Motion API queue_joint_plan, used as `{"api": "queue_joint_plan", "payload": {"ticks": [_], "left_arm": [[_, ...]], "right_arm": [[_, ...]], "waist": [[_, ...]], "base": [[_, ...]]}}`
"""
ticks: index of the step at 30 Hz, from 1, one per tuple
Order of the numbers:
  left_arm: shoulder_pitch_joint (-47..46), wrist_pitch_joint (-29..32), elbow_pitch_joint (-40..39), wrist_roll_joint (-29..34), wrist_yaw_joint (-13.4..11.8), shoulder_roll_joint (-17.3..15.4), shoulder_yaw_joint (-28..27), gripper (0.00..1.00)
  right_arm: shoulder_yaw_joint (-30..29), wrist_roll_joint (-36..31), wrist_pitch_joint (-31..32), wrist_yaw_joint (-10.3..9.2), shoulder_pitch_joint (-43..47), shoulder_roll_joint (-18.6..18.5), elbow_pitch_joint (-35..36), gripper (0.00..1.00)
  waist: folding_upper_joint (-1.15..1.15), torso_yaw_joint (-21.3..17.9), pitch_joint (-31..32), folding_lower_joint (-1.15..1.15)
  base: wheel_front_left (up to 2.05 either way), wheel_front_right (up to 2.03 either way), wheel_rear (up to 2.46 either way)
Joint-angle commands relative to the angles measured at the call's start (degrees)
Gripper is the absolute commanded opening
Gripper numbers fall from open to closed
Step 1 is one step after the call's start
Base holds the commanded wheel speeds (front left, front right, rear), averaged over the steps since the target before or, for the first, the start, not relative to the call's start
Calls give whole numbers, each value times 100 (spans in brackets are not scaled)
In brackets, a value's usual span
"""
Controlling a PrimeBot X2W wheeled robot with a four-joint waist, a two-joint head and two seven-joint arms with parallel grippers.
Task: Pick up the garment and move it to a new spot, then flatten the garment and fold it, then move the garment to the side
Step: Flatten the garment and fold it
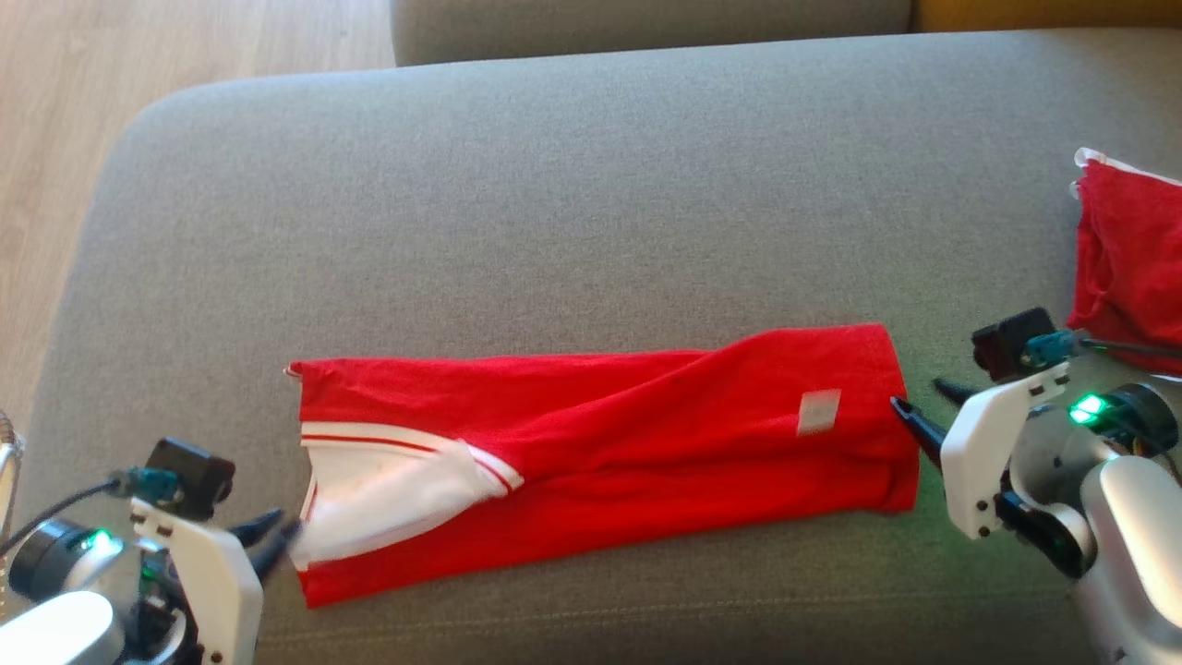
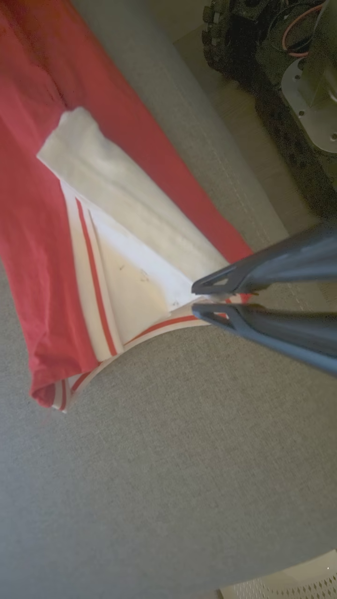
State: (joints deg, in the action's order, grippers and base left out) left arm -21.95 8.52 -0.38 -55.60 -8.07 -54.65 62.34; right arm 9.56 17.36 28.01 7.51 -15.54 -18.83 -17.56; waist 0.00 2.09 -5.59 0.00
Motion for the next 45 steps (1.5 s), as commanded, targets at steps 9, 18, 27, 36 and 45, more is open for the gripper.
{"api": "queue_joint_plan", "payload": {"ticks": [9,18,27,36,45], "left_arm": [[-164,-621,-174,10,-532,-332,-627,100],[57,-2306,-342,-261,-1472,425,-2004,100],[1413,-2350,-757,867,-1369,2102,-4186,100],[2661,-2351,-586,2096,-493,3483,-5024,100],[2755,-2351,-208,2985,377,4214,-5519,100]], "right_arm": [[-444,-225,-352,-2,-15,101,575,100],[-1037,-616,-2257,-2,5,944,1498,100],[-1283,-970,-3436,-2,573,1432,1664,100],[-1566,-1012,-3723,-2,1056,1588,1313,100],[-1701,-547,-3720,-2,1075,1593,792,100]], "waist": [[0,26,194,0],[0,72,394,0],[0,85,596,0],[0,87,708,0],[0,172,641,0]], "base": [[0,0,0],[0,0,0],[0,0,0],[0,0,0],[0,0,0]]}}
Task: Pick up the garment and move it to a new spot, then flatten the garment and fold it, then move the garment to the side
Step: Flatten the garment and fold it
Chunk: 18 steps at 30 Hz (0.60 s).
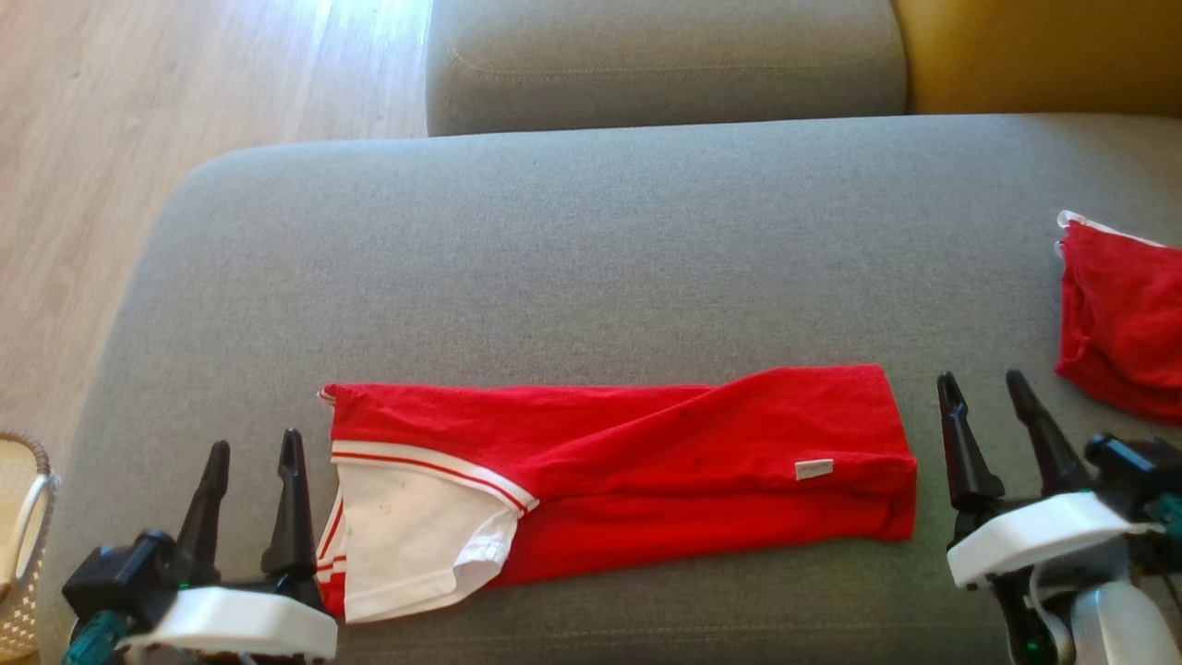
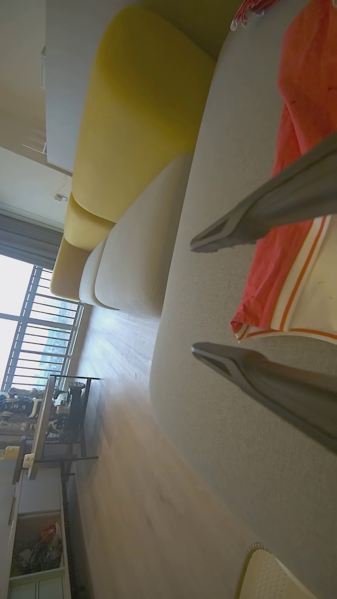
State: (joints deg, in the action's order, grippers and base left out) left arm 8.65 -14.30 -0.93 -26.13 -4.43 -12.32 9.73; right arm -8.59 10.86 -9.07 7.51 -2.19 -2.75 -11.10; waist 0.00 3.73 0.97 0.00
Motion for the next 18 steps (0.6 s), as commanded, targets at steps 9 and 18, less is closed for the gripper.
{"api": "queue_joint_plan", "payload": {"ticks": [9,18], "left_arm": [[-419,-70,130,404,529,291,-573,100],[-588,-70,349,614,840,469,-735,100]], "right_arm": [[-77,649,557,-2,-760,-13,-1338,100],[-86,676,603,-2,-1486,-13,-2627,100]], "waist": [[0,72,-234,0],[0,202,-488,0]], "base": [[0,0,0],[0,0,0]]}}
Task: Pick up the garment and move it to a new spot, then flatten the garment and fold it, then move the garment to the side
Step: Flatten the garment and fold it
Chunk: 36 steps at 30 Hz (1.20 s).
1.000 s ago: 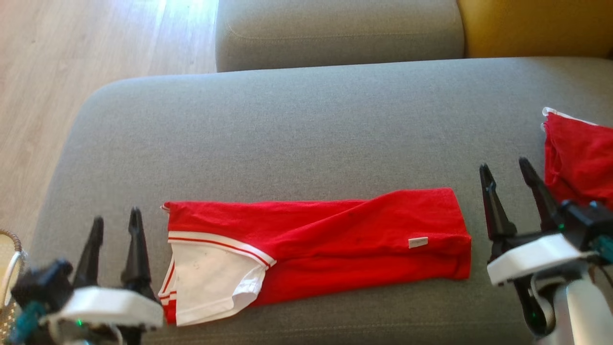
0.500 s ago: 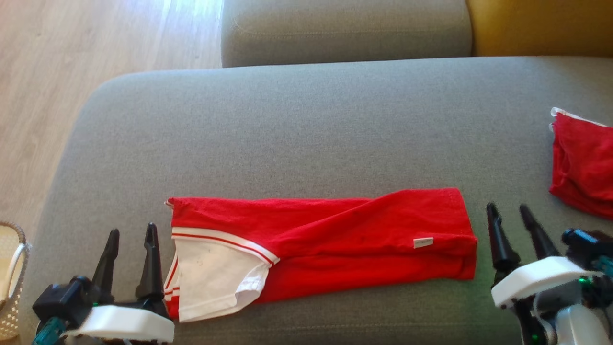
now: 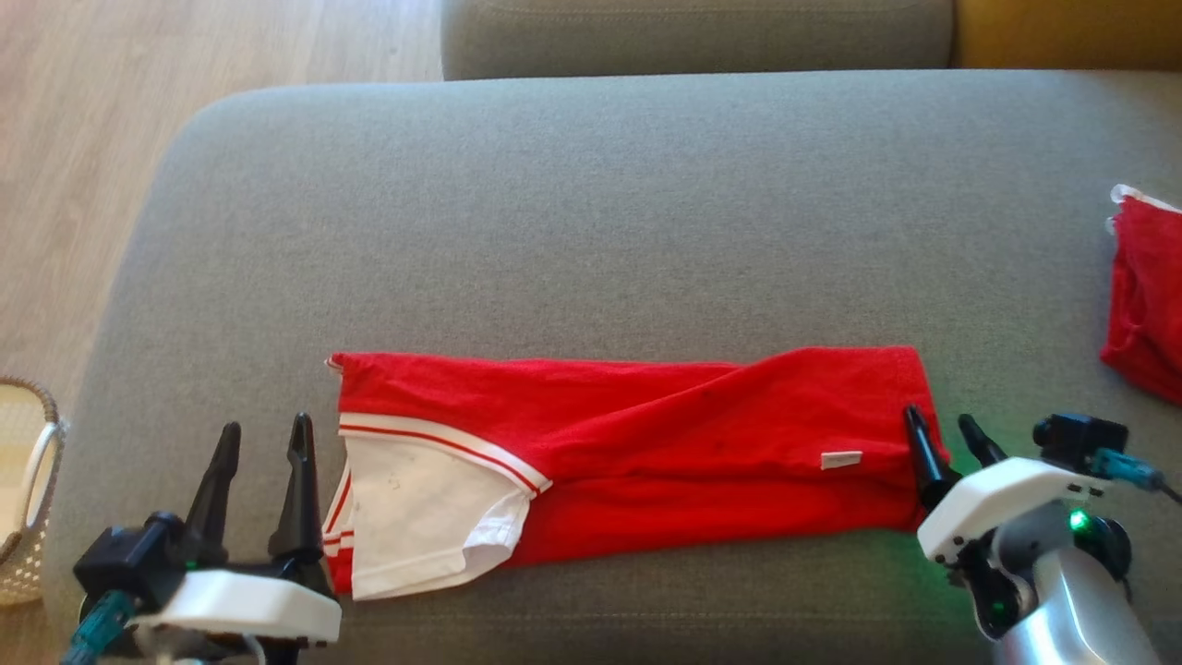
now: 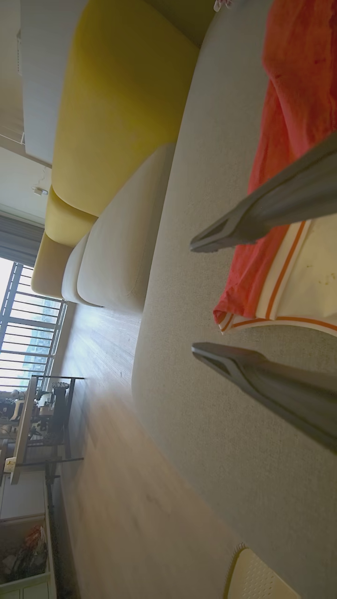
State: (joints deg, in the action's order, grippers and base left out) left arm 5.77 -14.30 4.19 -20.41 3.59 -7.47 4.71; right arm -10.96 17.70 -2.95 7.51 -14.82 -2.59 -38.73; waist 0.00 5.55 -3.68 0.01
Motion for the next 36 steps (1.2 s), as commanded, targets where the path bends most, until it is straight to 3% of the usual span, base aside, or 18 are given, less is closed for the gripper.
{"api": "queue_joint_plan", "payload": {"ticks": [1,17,18,19,25,36], "left_arm": [[-313,-70,-147,58,62,-5,-256,100],[-406,-70,-2,282,270,148,-518,100],[-404,-70,4,293,279,155,-523,100],[-400,-70,8,304,287,161,-530,100],[-391,-70,10,370,319,188,-584,100],[-284,-70,-34,443,349,266,-617,100]], "right_arm": [[173,-30,-7,-2,-276,-29,20,100],[392,-102,-101,-2,-713,-29,-1354,100],[435,-79,-115,-2,-742,-29,-1414,70],[480,-54,-147,-2,-770,-29,-1460,0],[278,-268,-437,-2,-918,-29,-1637,0],[-1195,-1584,-267,-2,-954,-100,-1130,0]], "waist": [[0,30,-36,-1],[0,34,-41,-1],[0,29,-39,-1],[0,24,-37,-1],[0,-19,16,-1],[0,-140,126,-1]], "base": [[0,0,0],[0,0,0],[0,0,0],[0,0,0],[0,0,0],[0,0,0]]}}
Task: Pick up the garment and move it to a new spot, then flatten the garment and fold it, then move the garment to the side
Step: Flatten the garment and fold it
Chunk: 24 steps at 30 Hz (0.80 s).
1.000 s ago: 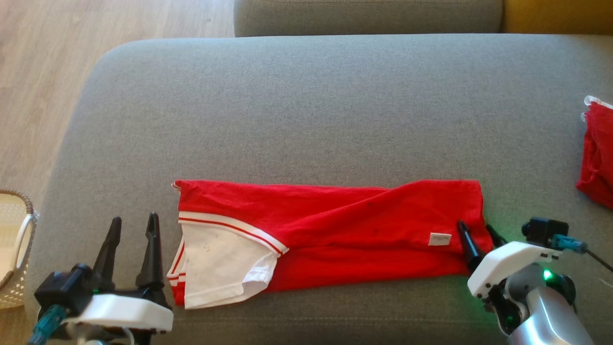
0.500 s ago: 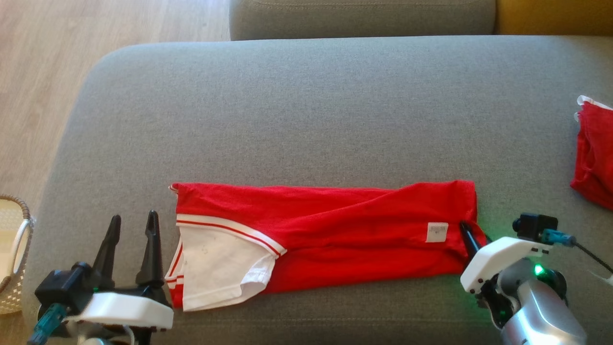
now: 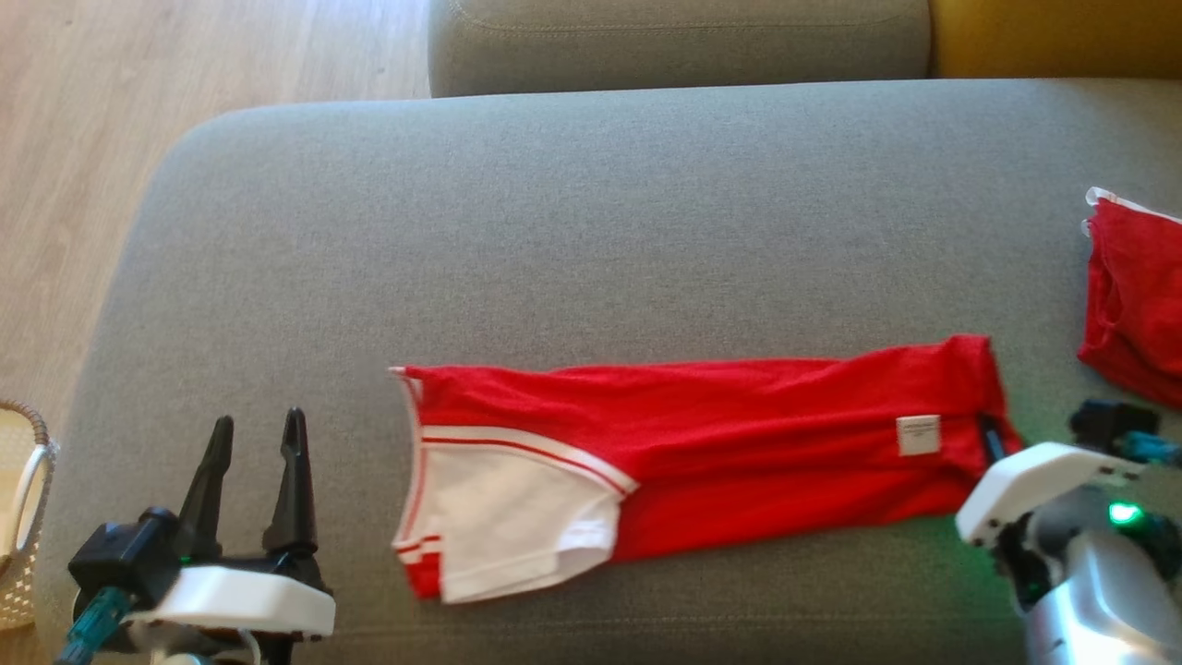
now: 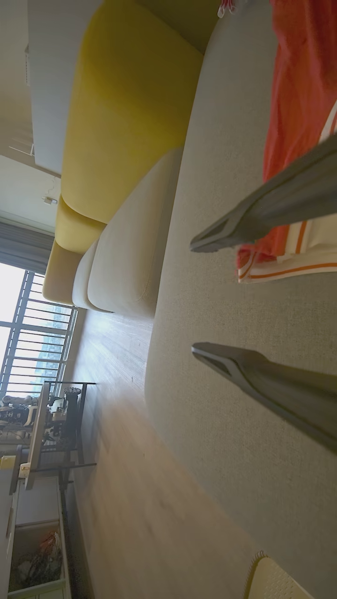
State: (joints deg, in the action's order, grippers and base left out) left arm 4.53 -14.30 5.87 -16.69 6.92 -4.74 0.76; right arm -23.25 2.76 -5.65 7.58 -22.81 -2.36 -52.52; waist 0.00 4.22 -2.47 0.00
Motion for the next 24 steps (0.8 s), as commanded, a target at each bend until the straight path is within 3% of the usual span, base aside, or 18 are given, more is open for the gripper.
{"api": "queue_joint_plan", "payload": {"ticks": [1,6,10,20,24], "left_arm": [[-156,-70,-203,75,18,0,-223,100],[-150,-70,-203,82,26,22,-248,100],[-173,-70,-165,80,33,53,-234,100],[-85,-70,-68,82,41,94,-254,100],[-79,-70,-71,91,43,99,-292,100]], "right_arm": [[-114,-229,67,-9,-132,-146,361,0],[-808,-998,427,-9,22,-155,1053,0],[-811,-1068,714,-9,50,-68,1503,0],[959,817,1577,-9,384,-54,2261,0],[1290,1344,1954,-9,574,-53,2742,0]], "waist": [[0,-15,12,0],[0,-48,47,0],[0,-56,148,0],[0,42,417,0],[0,95,468,0]], "base": [[0,0,0],[0,0,0],[0,0,0],[0,0,0],[0,0,0]]}}
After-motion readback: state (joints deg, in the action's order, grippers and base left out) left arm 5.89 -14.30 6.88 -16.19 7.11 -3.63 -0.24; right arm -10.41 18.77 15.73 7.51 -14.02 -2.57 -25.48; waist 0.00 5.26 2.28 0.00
